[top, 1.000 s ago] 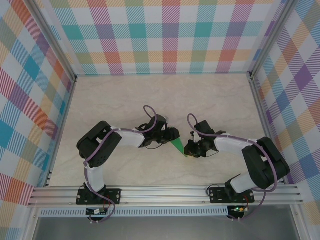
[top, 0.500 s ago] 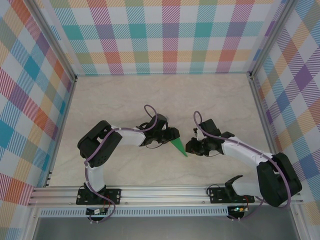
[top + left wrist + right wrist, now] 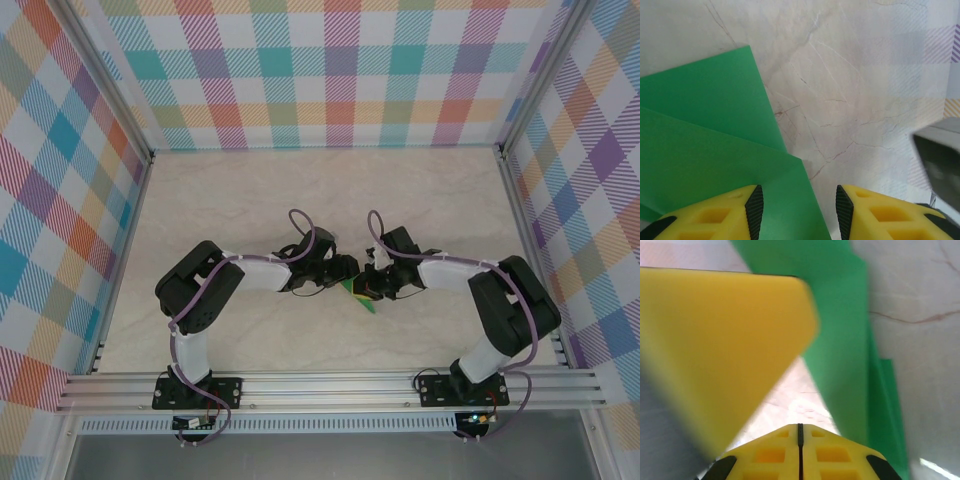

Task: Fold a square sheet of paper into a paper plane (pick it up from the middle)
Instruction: Fold the wing for the fifth time at the center of the table.

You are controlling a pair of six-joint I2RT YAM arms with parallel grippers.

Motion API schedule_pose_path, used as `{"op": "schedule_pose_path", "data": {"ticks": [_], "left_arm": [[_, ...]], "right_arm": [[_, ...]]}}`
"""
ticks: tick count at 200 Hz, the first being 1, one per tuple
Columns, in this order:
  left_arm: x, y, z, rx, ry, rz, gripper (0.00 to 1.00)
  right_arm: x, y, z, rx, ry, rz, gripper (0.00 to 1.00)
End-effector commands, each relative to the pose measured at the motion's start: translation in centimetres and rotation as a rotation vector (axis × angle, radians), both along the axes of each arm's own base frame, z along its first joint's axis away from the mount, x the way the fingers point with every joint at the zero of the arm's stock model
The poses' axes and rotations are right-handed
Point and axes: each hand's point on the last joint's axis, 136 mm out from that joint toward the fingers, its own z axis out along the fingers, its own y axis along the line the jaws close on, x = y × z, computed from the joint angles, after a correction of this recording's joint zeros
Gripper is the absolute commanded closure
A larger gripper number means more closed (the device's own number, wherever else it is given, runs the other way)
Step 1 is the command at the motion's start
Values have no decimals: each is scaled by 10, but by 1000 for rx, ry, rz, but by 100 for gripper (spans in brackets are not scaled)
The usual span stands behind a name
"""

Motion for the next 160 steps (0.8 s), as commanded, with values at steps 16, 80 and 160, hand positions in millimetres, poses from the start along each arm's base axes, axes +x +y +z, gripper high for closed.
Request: {"op": "schedule_pose_path", "data": {"ticks": [16, 80, 160], "left_arm": [[-17, 20, -46, 132, 92, -11, 55], [-18, 22, -48, 143, 96, -15, 55], [-20, 25, -54, 161, 109, -17, 56]], "right_arm": [[-8, -6, -11, 15, 33, 17, 91], [-31, -24, -34, -32, 117, 7, 89], [-38, -29, -18, -21, 100, 23, 87]]}}
